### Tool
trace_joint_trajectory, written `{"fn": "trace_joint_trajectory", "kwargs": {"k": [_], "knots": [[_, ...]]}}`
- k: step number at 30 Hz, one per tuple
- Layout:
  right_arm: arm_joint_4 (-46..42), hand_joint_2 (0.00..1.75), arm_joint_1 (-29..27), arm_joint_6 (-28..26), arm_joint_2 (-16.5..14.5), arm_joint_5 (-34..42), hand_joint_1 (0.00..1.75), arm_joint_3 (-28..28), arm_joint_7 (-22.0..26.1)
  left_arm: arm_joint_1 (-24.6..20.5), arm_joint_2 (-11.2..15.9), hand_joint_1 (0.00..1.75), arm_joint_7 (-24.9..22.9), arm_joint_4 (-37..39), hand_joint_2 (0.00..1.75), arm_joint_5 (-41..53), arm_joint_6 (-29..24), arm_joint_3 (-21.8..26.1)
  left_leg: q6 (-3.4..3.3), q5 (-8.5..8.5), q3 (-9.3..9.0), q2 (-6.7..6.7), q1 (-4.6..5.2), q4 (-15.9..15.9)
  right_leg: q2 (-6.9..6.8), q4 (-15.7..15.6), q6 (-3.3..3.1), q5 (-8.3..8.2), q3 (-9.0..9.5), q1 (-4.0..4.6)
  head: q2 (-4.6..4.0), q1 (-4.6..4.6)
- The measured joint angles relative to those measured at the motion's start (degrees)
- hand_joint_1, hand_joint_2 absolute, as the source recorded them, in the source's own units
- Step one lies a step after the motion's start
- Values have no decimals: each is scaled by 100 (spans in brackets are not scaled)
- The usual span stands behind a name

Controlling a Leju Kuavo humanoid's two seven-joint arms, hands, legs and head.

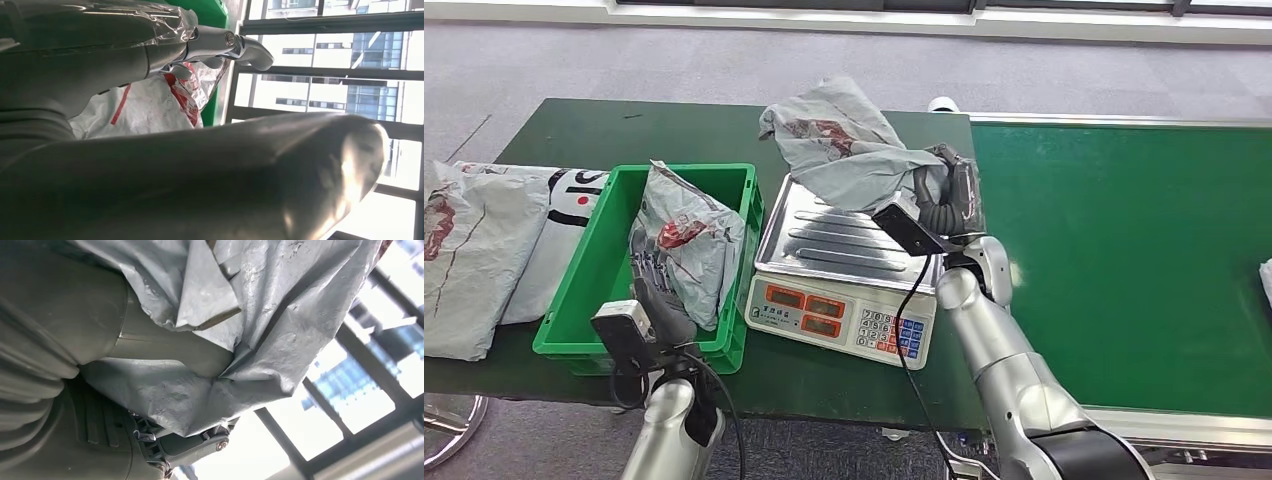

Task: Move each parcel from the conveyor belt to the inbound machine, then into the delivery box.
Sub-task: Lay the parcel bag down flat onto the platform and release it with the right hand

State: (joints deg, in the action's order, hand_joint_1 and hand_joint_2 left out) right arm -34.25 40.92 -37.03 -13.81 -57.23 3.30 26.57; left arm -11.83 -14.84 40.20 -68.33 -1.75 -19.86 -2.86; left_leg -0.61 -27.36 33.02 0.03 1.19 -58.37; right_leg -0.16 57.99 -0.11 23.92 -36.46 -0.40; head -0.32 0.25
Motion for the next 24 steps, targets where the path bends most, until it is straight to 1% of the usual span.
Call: {"fn": "trace_joint_trajectory", "kwargs": {"k": [4, 8, 9, 12, 13, 16, 24], "knots": [[383, 175, -10, 113, -237, 209, 175, 4, 45, -78, -16, 0, 1, 96, 0, 34, -40, -32, 3, -2, 0, 0, 0, 0, 1, 0, -1, 1, -2, 0, 1, -1], [613, 175, -32, 255, -346, 419, 175, 4, 39, -130, -25, 0, 2, 176, 0, 56, -84, -108, 3, -2, 1, -1, 1, 0, 0, -1, -1, 1, -2, -1, 0, -1], [654, 175, -34, 280, -359, 446, 143, 4, 25, -147, -28, 0, 2, 197, 0, 61, -96, -119, 3, -2, 1, 0, 1, 0, 0, -1, -1, 1, -2, -1, 0, 0], [775, 175, -33, 267, -390, 437, 12, 5, -147, -207, -40, 0, 2, 257, 0, 90, -134, -165, 3, -2, 1, 0, 1, -1, 0, -1, -1, 1, -2, -1, 0, -1], [813, 175, -34, 223, -402, 400, 0, 9, -249, -224, -44, 0, 2, 273, 0, 103, -152, -184, 3, -2, 1, 0, 1, -1, 0, -1, -1, 1, -2, -1, 1, -1], [898, 175, -40, 51, -420, 284, 0, 50, -480, -247, -49, 0, 2, 299, 0, 131, -204, -231, 3, -3, 1, 1, 1, 0, 1, -1, -1, 1, -3, 0, 1, -1], [990, 175, -79, -53, -420, 203, 0, 87, -593, -257, -49, 0, 2, 311, 0, 147, -252, -289, 5, -4, 1, 1, 0, 0, 1, -1, -2, 2, -5, 0, 1, -1]]}}
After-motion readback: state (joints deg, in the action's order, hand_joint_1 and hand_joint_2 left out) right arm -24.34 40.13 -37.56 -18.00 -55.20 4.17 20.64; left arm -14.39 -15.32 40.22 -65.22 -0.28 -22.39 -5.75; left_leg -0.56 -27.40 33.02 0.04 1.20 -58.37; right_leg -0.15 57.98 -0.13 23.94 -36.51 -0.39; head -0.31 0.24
